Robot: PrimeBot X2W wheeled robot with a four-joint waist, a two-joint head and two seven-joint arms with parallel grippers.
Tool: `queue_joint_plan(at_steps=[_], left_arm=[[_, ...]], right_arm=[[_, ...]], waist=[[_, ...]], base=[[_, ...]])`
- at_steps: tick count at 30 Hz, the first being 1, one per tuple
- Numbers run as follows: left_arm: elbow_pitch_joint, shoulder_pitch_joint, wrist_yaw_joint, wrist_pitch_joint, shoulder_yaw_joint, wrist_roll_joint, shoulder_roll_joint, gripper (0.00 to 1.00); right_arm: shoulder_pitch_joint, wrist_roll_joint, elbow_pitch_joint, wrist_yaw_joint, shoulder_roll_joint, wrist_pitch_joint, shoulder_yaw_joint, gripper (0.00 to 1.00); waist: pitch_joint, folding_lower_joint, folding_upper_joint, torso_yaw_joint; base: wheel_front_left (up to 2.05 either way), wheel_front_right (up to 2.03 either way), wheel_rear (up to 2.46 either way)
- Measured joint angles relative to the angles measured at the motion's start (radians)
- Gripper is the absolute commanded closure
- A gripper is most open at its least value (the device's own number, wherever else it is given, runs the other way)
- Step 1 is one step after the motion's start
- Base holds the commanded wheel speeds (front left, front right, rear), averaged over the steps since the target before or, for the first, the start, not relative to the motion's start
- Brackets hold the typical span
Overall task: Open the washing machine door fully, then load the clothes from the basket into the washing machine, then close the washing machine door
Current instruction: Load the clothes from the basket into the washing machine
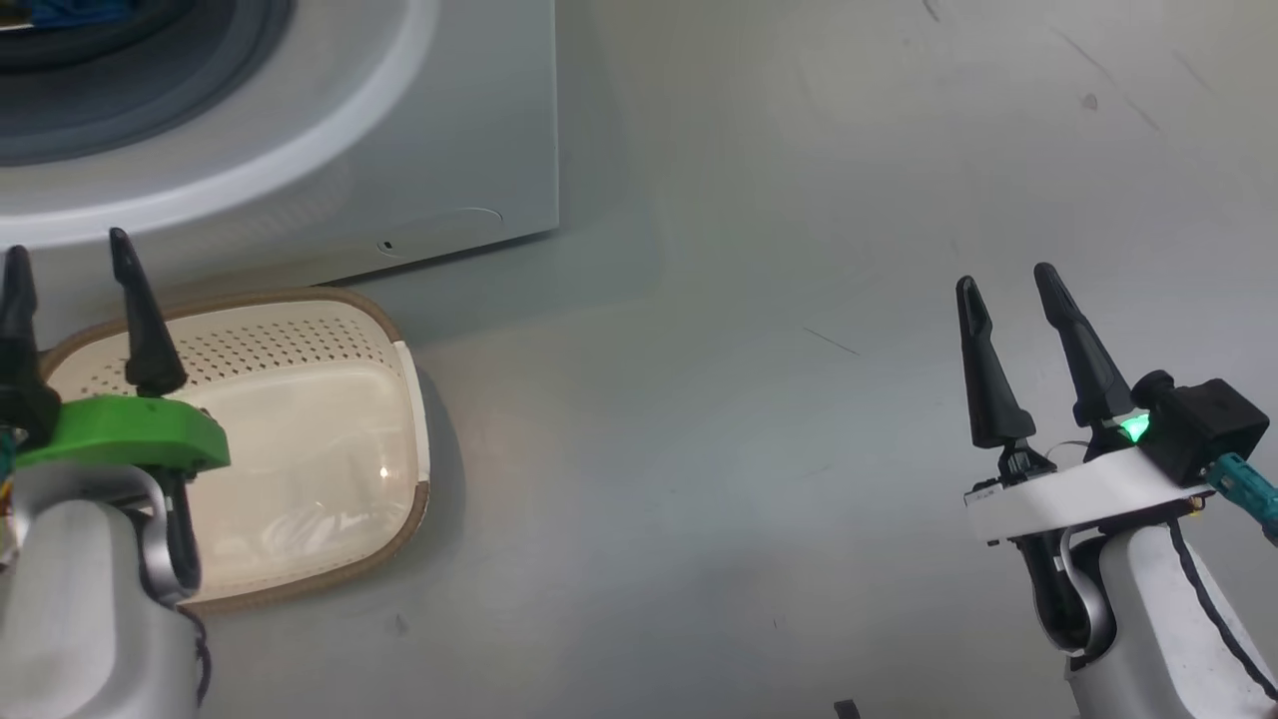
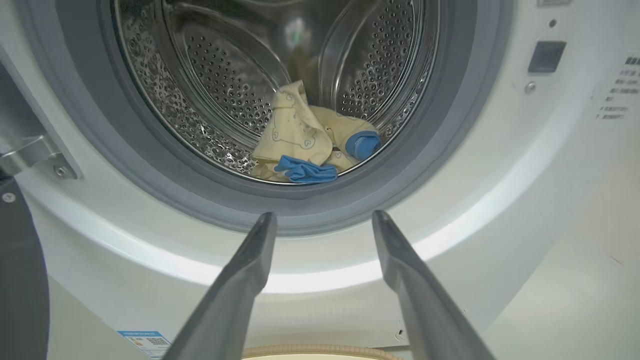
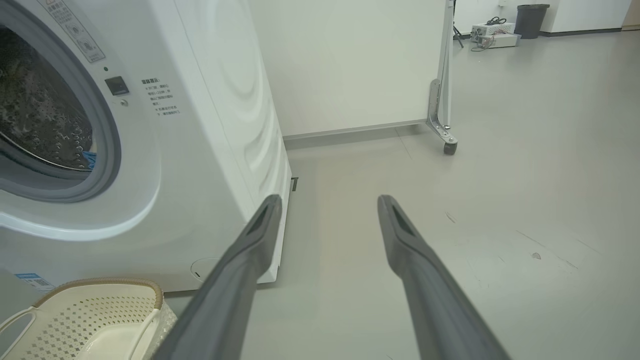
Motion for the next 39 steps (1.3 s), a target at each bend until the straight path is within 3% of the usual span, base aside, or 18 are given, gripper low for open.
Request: queue_joint_plan(at_steps=[7,20,39], left_arm=[[-0.132,0.147,-0.001,0.000,-0.065,0.040,-0.086,0.00],[-0.207,0.354,-0.008,0.000,-0.124,0.067,-0.081,0.00],[-0.263,0.533,-0.007,0.000,-0.162,0.065,-0.080,0.00]], right_arm=[[0.068,-0.017,0.021,0.000,-0.007,0.000,0.003,0.00],[0.164,-0.028,0.049,0.000,-0.009,0.000,0.020,0.00],[0.248,-0.043,0.059,-0.001,-0.003,0.000,0.040,0.00]], waist=[[-0.094,0.0000,0.0000,0.052],[-0.248,0.0000,0.0000,0.131],[-0.412,0.0000,0.0000,0.190]], base=[[0.00,0.00,0.00],[0.00,0.00,0.00],[0.00,0.00,0.00]])
